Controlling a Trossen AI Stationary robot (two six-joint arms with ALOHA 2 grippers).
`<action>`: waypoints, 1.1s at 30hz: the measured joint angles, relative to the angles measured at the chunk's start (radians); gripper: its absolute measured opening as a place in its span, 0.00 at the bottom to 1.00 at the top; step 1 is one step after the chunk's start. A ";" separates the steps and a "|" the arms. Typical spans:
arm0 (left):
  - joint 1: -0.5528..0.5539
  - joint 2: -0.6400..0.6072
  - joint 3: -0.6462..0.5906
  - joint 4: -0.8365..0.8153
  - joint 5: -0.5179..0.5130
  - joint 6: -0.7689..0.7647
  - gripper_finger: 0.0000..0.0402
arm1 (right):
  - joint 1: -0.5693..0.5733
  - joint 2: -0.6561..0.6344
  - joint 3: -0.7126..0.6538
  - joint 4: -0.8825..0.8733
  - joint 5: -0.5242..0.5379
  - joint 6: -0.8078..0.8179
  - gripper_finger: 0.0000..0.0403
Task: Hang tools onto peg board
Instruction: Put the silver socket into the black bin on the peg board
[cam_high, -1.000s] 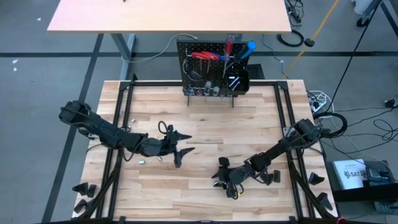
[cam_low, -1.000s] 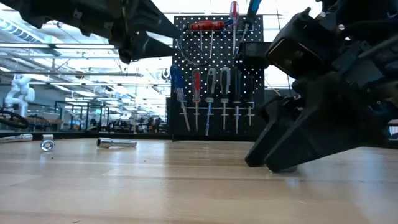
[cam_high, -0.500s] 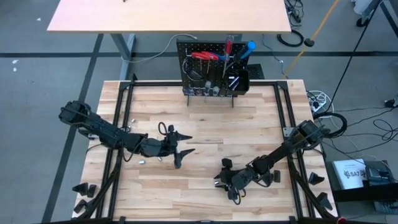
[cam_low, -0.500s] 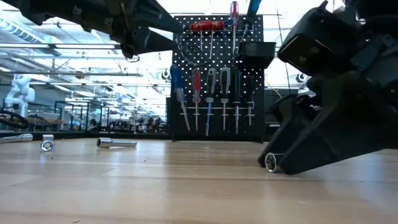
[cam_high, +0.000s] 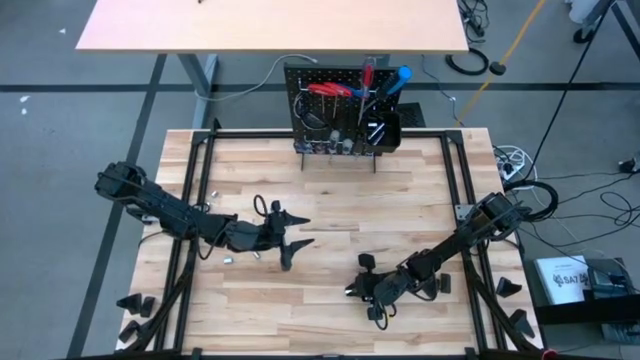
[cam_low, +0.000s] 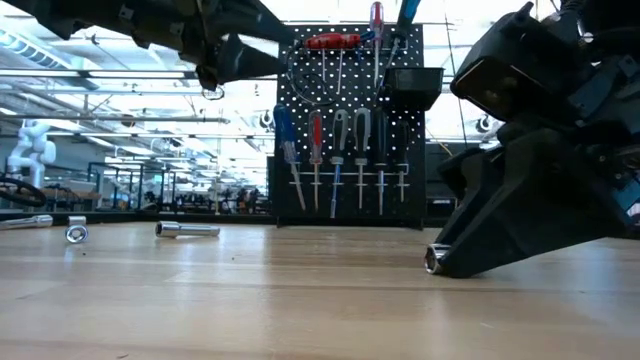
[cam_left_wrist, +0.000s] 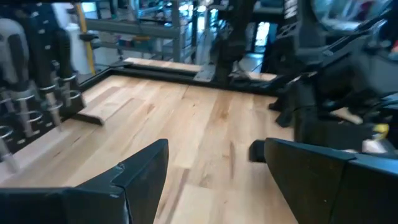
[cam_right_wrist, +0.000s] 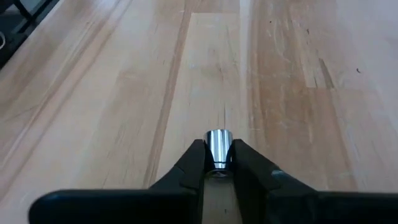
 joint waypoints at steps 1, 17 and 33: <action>0.000 0.000 0.000 0.012 0.016 0.001 0.68 | -0.004 -0.018 -0.001 -0.009 -0.004 -0.011 0.11; -0.067 0.042 0.068 0.090 0.311 0.708 0.68 | -0.205 -0.474 -0.004 -0.019 -0.177 -0.123 0.11; -0.066 0.303 0.311 0.010 0.218 1.164 0.68 | -0.249 -0.487 -0.004 0.030 -0.296 -0.059 0.11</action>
